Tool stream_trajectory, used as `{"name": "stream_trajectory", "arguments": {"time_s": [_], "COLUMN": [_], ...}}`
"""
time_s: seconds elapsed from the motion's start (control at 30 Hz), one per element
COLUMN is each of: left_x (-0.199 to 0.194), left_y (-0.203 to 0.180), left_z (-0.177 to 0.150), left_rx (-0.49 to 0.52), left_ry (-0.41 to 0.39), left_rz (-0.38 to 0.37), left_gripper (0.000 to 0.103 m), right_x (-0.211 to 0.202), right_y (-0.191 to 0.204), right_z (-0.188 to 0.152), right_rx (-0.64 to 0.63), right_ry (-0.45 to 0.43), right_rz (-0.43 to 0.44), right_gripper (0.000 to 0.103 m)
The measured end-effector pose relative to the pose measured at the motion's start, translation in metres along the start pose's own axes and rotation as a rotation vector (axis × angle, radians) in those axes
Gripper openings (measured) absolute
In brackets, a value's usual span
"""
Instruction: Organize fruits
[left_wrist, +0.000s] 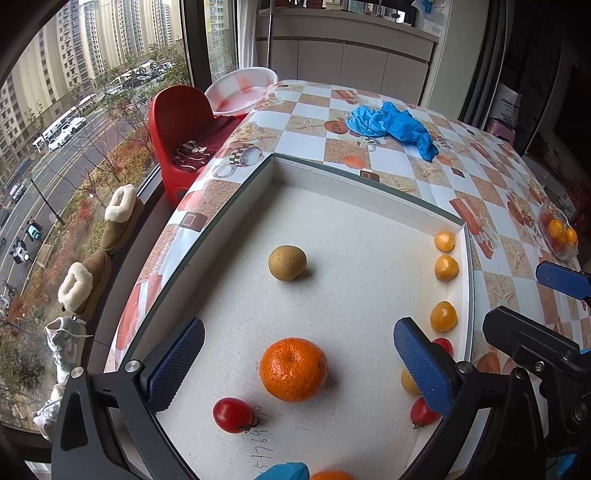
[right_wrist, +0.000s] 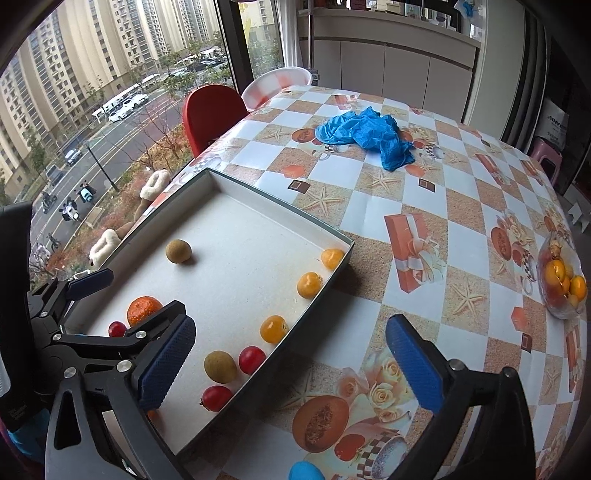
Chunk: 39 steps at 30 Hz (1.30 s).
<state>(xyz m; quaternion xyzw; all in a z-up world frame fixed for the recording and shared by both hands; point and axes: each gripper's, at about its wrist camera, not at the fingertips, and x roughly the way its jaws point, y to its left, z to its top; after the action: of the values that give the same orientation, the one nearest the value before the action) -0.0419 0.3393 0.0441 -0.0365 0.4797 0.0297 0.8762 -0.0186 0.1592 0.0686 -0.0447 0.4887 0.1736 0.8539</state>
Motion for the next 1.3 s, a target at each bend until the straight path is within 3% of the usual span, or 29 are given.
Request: {"name": "stream_trajectory", "arguments": {"time_s": [0.53, 1.3], "left_x": [-0.01, -0.021], "left_y": [-0.006, -0.016], "left_z": [-0.019, -0.025], "left_rx": [0.033, 0.073], "left_ry": [0.039, 0.024], "left_rz": [0.024, 0.044], "left_gripper": [0.103, 0.103], "right_x": [-0.007, -0.016], "right_y": [0.003, 0.002], "right_z": [-0.01, -0.017], "right_rx": [-0.027, -0.031], "right_ry": [0.027, 0.024], "right_rz": [-0.005, -0.01], "right_gripper": [0.103, 0.103]}}
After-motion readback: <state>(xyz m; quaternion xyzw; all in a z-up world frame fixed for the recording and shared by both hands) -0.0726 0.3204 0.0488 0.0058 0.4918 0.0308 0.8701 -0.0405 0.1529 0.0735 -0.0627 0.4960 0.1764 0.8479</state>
